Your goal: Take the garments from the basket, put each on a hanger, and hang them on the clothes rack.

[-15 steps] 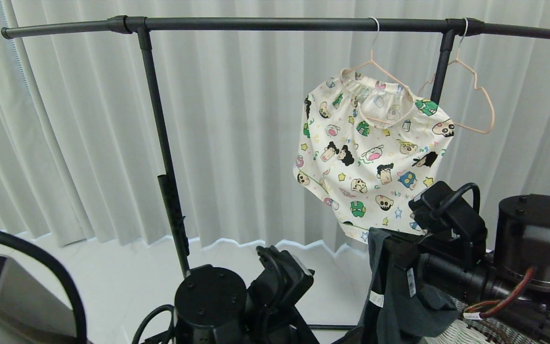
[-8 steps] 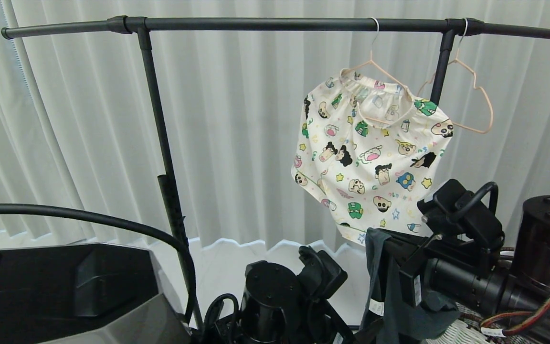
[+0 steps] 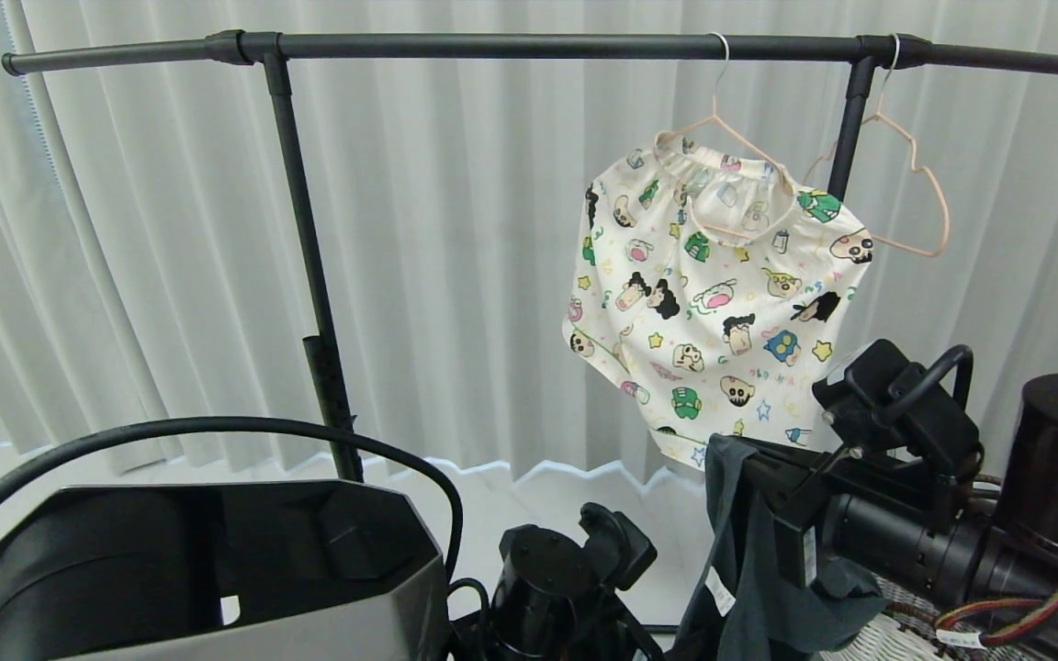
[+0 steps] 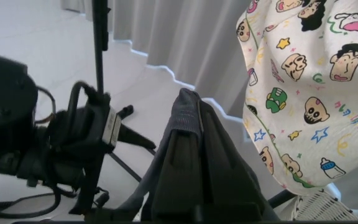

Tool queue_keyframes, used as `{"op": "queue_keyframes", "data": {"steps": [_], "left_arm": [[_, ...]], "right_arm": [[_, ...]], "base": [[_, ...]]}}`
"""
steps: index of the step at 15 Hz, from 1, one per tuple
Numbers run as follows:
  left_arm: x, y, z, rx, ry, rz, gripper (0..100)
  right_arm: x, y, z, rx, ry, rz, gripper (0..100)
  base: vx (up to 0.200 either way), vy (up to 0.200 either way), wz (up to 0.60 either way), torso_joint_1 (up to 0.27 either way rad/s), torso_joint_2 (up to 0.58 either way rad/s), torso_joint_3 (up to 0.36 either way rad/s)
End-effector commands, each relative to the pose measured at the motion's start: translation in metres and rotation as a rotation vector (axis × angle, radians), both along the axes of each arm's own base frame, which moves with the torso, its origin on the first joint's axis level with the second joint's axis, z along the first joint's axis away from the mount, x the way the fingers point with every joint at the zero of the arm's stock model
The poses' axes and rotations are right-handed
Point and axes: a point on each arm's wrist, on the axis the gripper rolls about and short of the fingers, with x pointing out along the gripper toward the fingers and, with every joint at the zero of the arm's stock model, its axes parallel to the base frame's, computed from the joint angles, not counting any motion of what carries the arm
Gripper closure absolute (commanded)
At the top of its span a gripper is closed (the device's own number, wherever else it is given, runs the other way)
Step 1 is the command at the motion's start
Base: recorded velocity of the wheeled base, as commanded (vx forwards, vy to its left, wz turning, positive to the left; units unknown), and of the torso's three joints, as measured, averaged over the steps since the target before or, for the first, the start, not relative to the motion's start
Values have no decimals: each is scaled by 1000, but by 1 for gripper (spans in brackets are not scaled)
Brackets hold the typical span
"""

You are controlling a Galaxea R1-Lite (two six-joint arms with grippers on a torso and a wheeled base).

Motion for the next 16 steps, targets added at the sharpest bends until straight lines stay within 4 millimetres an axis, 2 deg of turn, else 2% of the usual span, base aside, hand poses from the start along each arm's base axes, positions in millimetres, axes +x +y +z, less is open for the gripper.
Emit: {"op": "queue_keyframes", "data": {"steps": [1, 4, 5, 9, 12, 14, 16], "left_arm": [[-6, -1, -7, 24, 19, -15, 0], [-11, -2, -9, 30, 24, -27, 0], [-11, -2, -9, 30, 24, -27, 100], [-20, -7, -11, 68, -26, 44, 100], [-35, 2, -12, 113, -97, 106, 100], [-27, 12, 17, 73, -127, 153, 100], [-17, 34, 71, 38, -128, 228, 100]], "right_arm": [[-1, 0, 1, 3, -3, 1, 100], [-2, -2, 4, 12, -13, 0, 100], [-2, -3, 4, 15, -13, 0, 100], [-5, -6, 5, 8, -9, -2, 100], [-5, -8, 3, 2, -2, -7, 100], [-2, -11, 1, -5, 4, -25, 100], [3, -13, 5, 5, -6, -46, 100]], "base": [[0, 0, 0, 0, 0, 0], [0, 0, 0, 0, 0, 0], [0, 0, 0, 0, 0, 0], [0, 0, 0, 0, 0, 0], [0, 0, 0, 0, 0, 0], [0, 0, 0, 0, 0, 0], [0, 0, 0, 0, 0, 0]]}}
